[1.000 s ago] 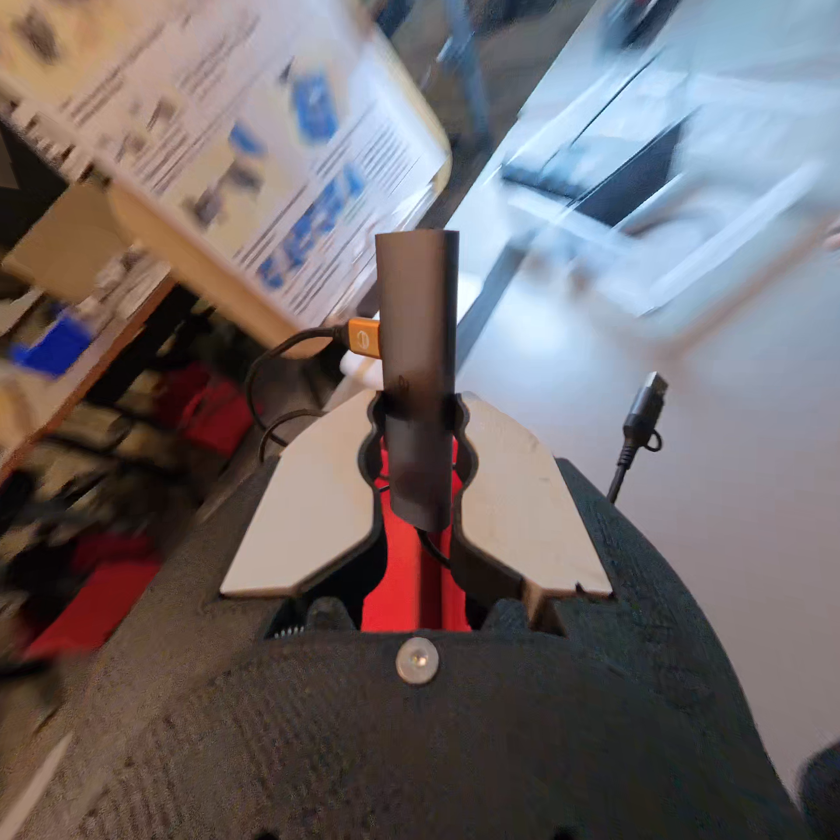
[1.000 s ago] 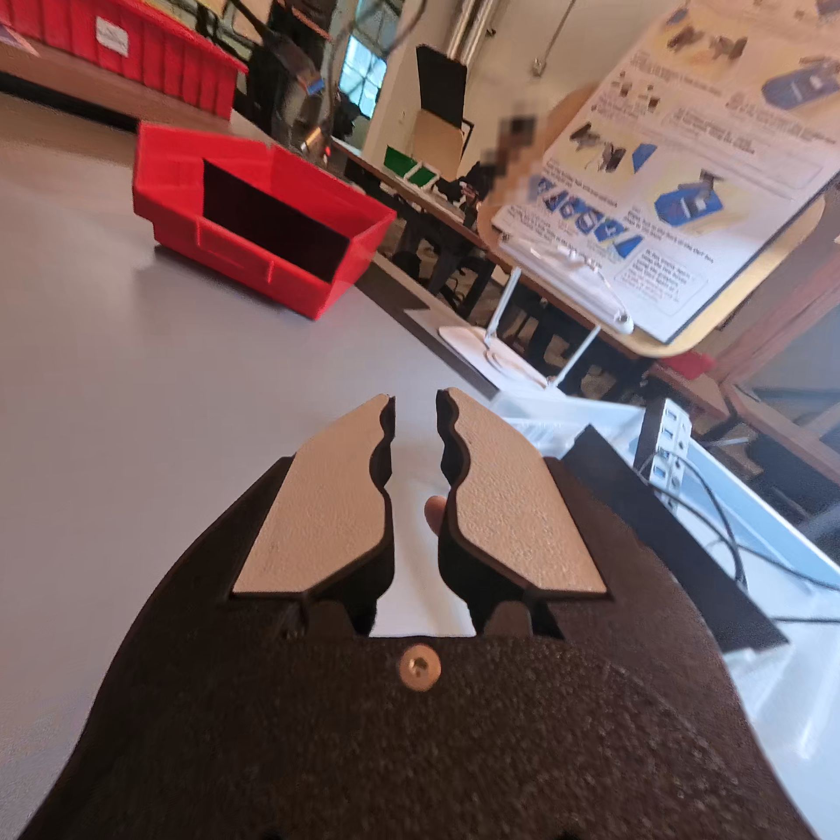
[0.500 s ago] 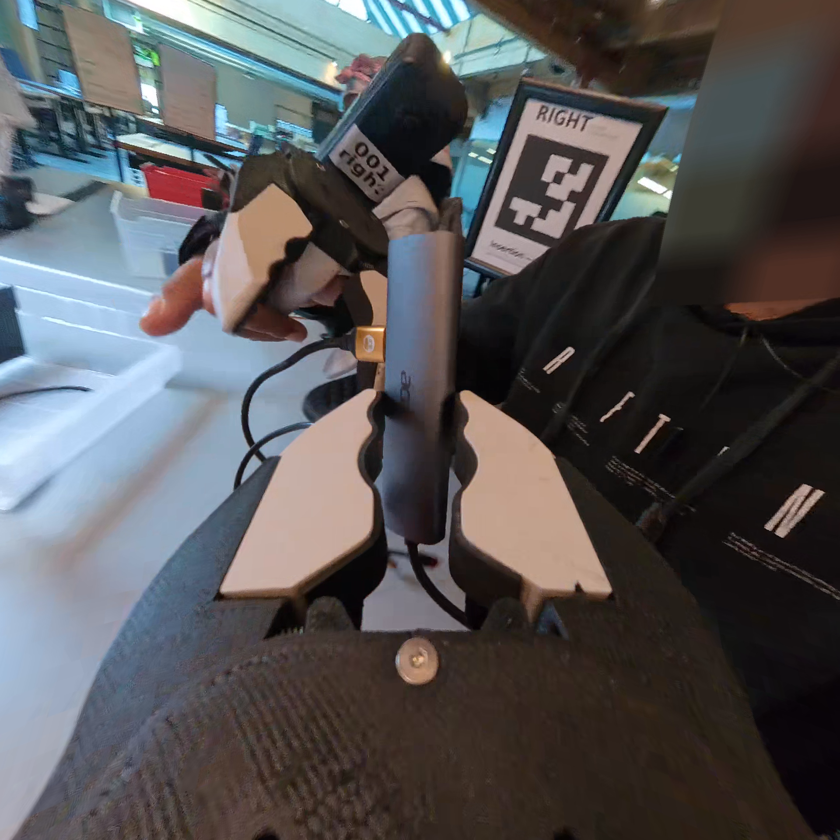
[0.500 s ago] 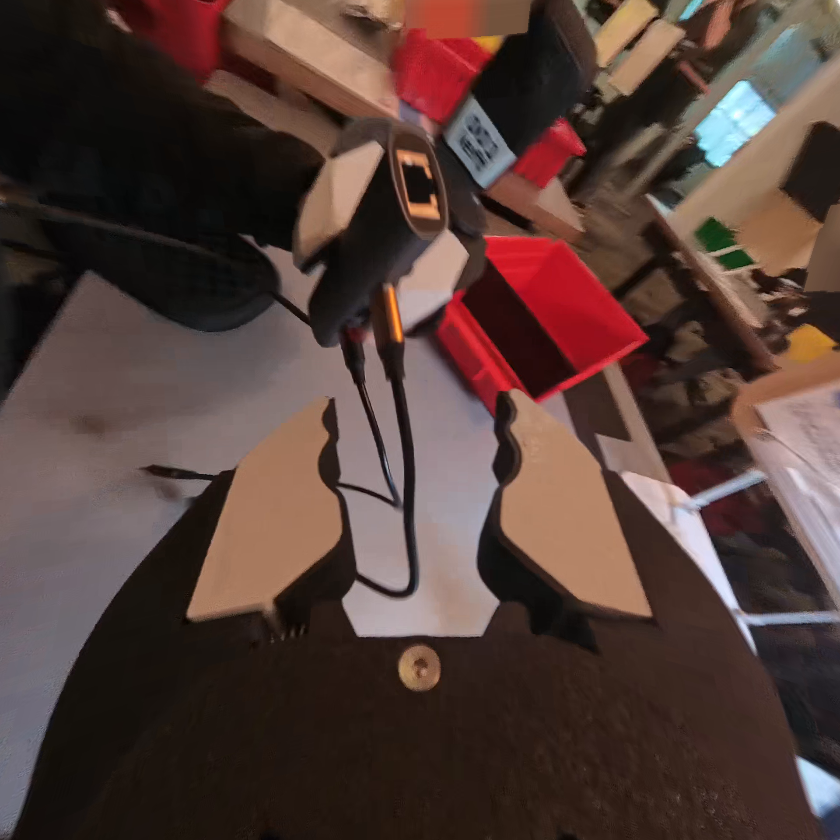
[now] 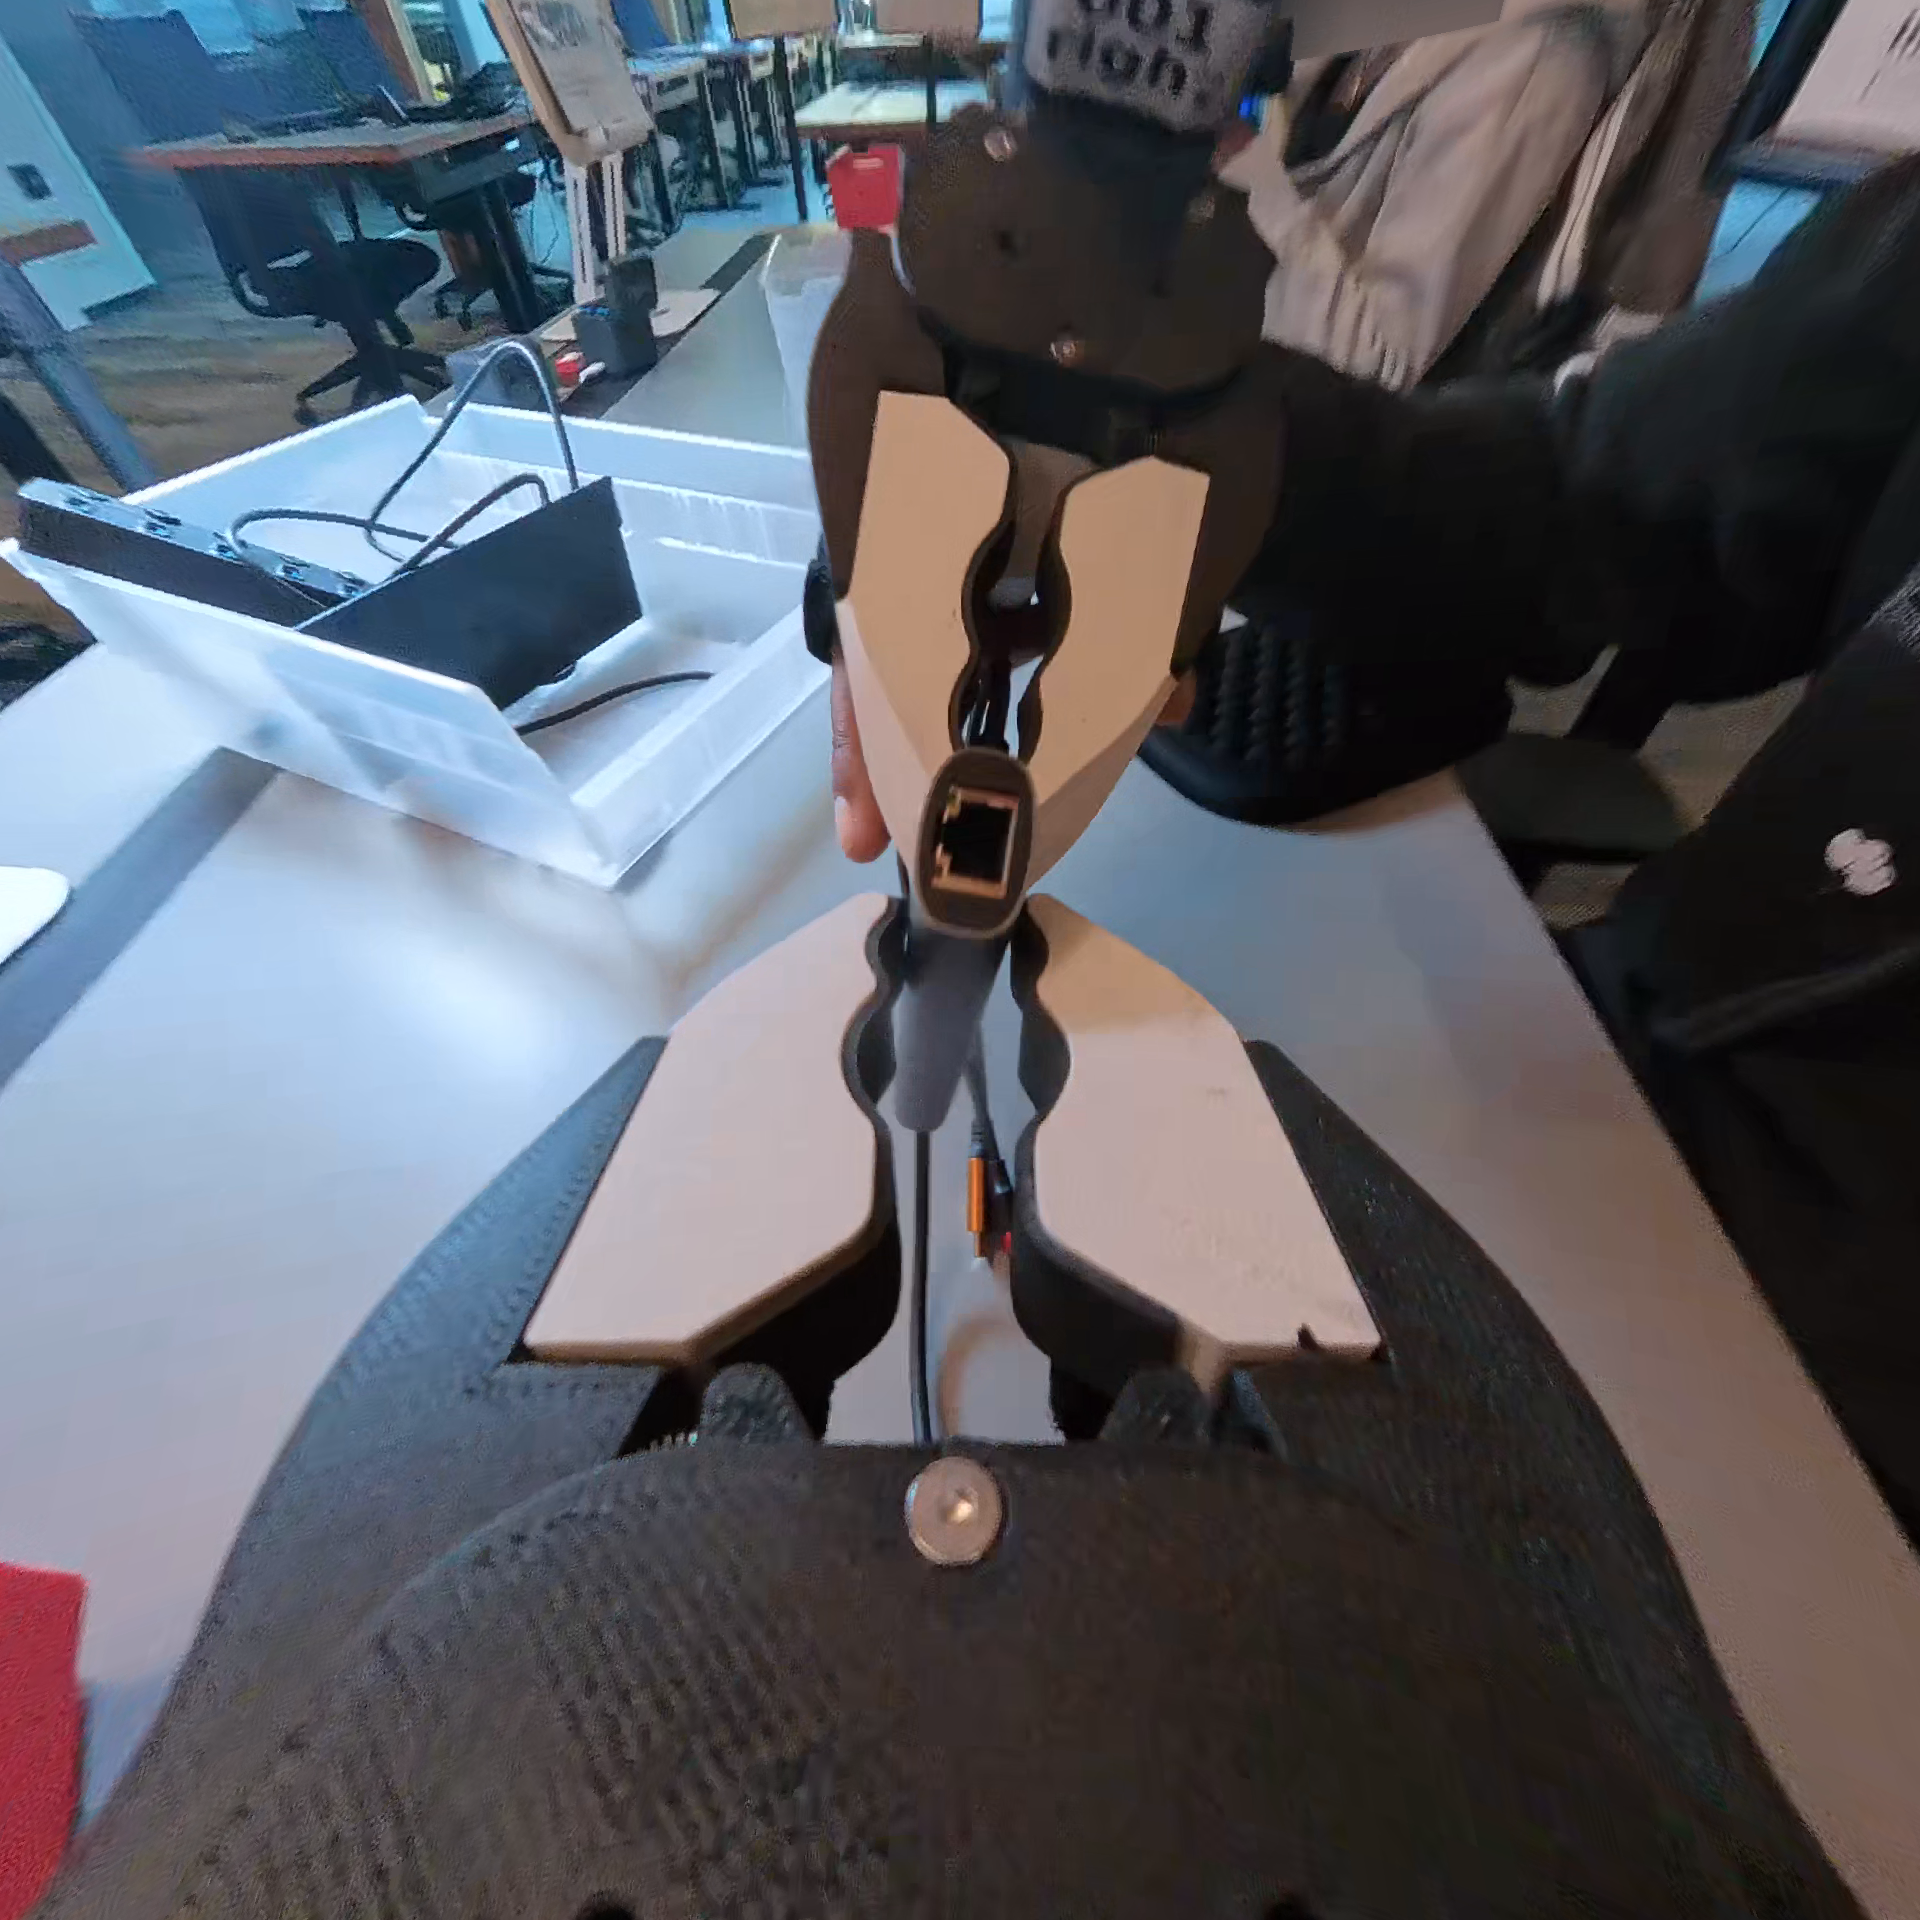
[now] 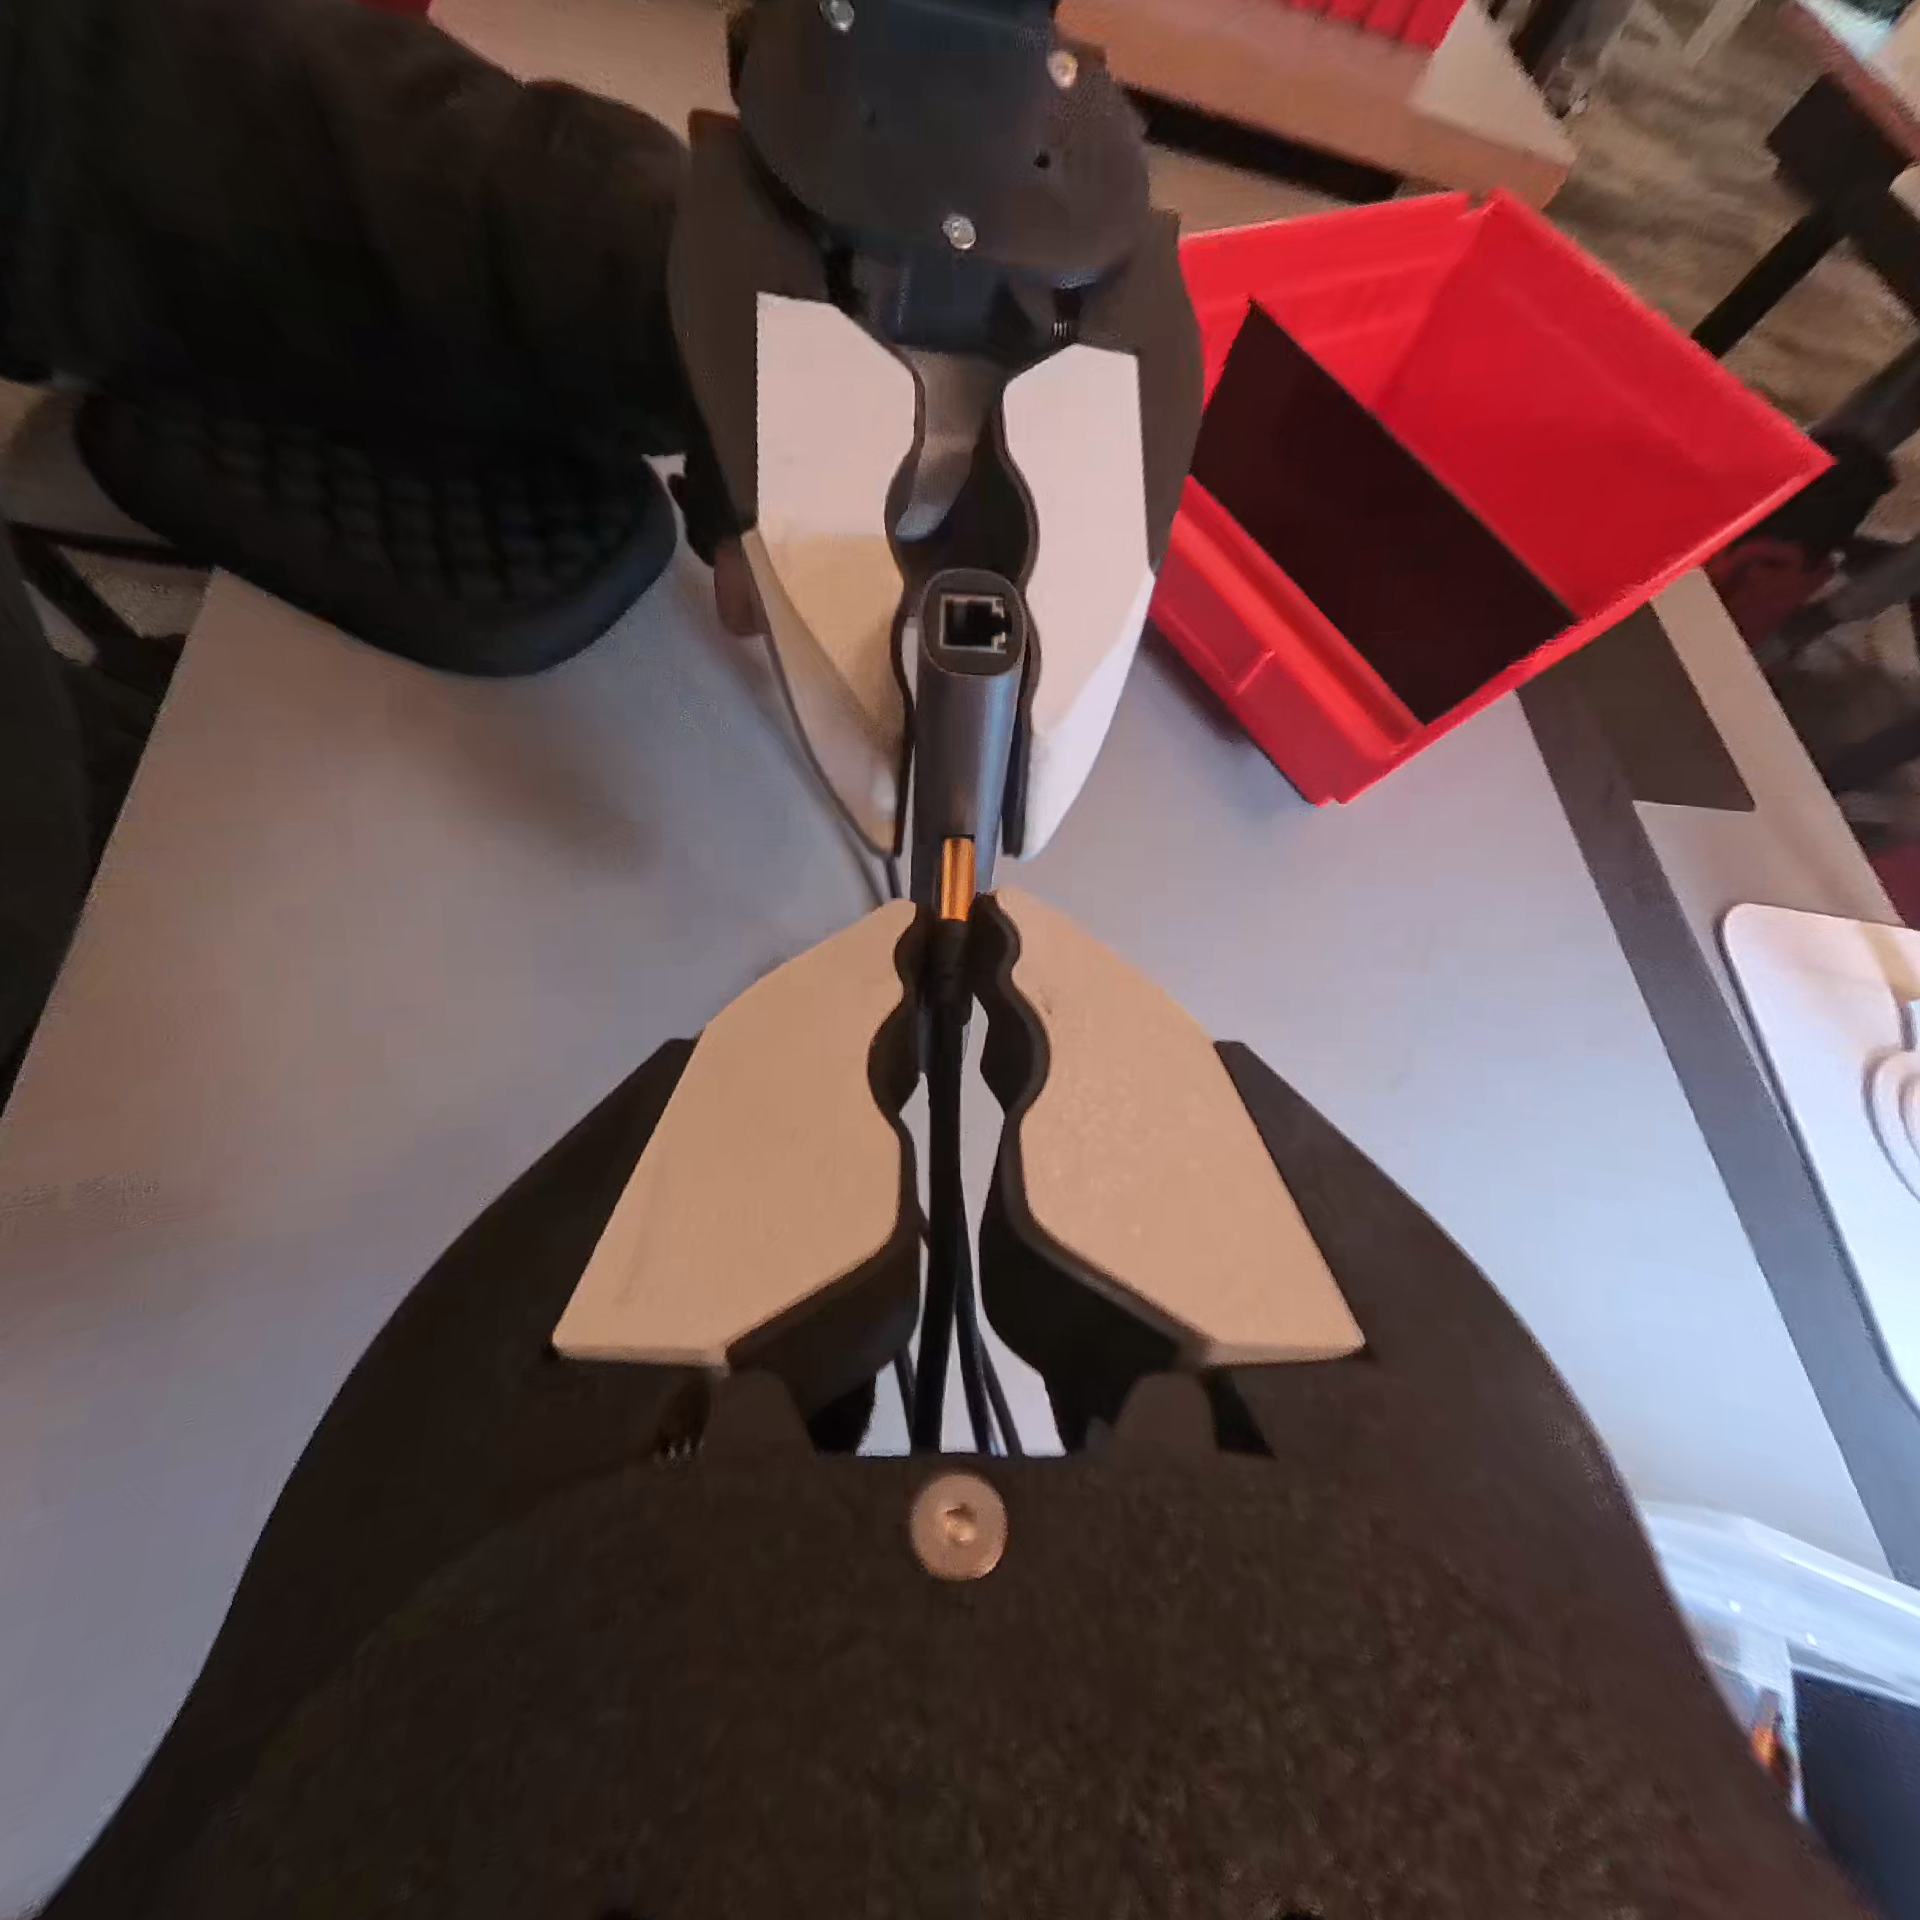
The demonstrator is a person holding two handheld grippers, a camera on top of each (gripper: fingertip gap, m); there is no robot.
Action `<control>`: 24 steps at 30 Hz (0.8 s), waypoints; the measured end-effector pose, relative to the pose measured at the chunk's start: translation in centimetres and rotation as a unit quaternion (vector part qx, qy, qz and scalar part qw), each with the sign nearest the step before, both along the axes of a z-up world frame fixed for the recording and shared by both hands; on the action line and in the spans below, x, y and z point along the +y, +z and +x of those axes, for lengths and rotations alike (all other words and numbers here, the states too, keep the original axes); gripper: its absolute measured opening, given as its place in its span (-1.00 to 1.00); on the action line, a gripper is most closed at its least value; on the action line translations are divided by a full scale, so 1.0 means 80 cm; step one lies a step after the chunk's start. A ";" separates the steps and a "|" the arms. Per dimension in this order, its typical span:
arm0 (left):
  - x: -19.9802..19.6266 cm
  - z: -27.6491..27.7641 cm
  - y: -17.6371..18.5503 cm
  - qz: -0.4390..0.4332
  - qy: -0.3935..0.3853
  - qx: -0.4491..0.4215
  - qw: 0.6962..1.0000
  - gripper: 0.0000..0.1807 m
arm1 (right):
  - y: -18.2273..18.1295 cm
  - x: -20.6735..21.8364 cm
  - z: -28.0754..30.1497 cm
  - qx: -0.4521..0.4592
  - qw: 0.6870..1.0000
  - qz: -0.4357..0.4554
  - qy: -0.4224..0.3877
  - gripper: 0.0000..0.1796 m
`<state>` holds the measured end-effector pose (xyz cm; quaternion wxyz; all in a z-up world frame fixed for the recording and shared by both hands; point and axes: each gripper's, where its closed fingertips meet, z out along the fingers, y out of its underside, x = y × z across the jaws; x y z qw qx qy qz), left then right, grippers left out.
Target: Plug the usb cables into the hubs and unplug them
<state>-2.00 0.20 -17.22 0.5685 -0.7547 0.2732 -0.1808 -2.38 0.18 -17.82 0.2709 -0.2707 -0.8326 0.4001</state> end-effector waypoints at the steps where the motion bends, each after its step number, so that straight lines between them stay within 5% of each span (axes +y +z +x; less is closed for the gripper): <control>1: 0.000 0.000 -0.001 0.004 0.002 0.012 1.000 -0.80 | 0.000 -0.002 -0.001 -0.004 1.000 0.004 0.007 -0.92; 20: -0.004 -0.007 0.012 0.039 0.004 0.006 0.999 -0.81 | 0.018 -0.012 -0.013 0.038 0.996 -0.058 0.063 -0.92; 24: -0.003 -0.014 0.001 0.017 0.016 0.023 0.999 -0.81 | 0.011 0.000 -0.015 0.036 0.998 -0.012 0.042 -0.75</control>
